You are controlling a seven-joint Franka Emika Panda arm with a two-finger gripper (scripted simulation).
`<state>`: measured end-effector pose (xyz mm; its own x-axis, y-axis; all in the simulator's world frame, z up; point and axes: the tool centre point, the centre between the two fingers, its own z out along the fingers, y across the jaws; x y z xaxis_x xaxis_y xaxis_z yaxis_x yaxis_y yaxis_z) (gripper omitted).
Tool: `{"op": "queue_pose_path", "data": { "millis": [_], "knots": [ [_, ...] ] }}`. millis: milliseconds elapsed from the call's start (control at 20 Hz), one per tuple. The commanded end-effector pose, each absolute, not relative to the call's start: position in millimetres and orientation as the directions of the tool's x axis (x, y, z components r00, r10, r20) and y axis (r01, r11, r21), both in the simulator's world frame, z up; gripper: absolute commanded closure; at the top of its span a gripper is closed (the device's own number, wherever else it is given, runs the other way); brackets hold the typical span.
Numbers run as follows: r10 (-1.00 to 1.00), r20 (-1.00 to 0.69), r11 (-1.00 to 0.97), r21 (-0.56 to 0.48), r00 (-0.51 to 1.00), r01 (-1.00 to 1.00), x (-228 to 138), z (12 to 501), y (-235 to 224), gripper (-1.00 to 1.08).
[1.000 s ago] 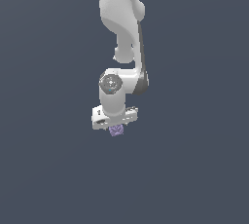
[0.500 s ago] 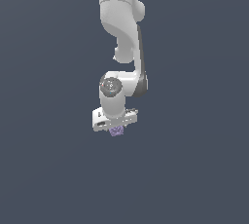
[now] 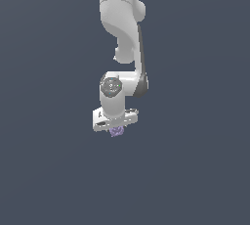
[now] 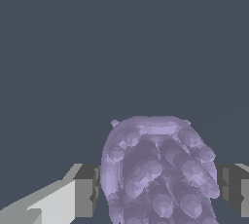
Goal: Pick up the object and move it to a goal position.
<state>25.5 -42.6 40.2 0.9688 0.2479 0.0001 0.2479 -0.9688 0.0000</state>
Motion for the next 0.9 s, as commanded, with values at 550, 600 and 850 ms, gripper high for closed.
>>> {"op": "queue_pose_path", "data": {
  "millis": [550, 600, 850],
  "knots": [
    [0.247, 0.0, -0.969, 0.0, 0.969, 0.247, -14.6, 66.9, -86.7, 1.08],
    [0.247, 0.0, -0.969, 0.0, 0.969, 0.247, -20.5, 70.8, -93.2, 1.08],
    [0.247, 0.0, -0.969, 0.0, 0.969, 0.247, -51.5, 91.7, -128.1, 1.08]
  ]
}}
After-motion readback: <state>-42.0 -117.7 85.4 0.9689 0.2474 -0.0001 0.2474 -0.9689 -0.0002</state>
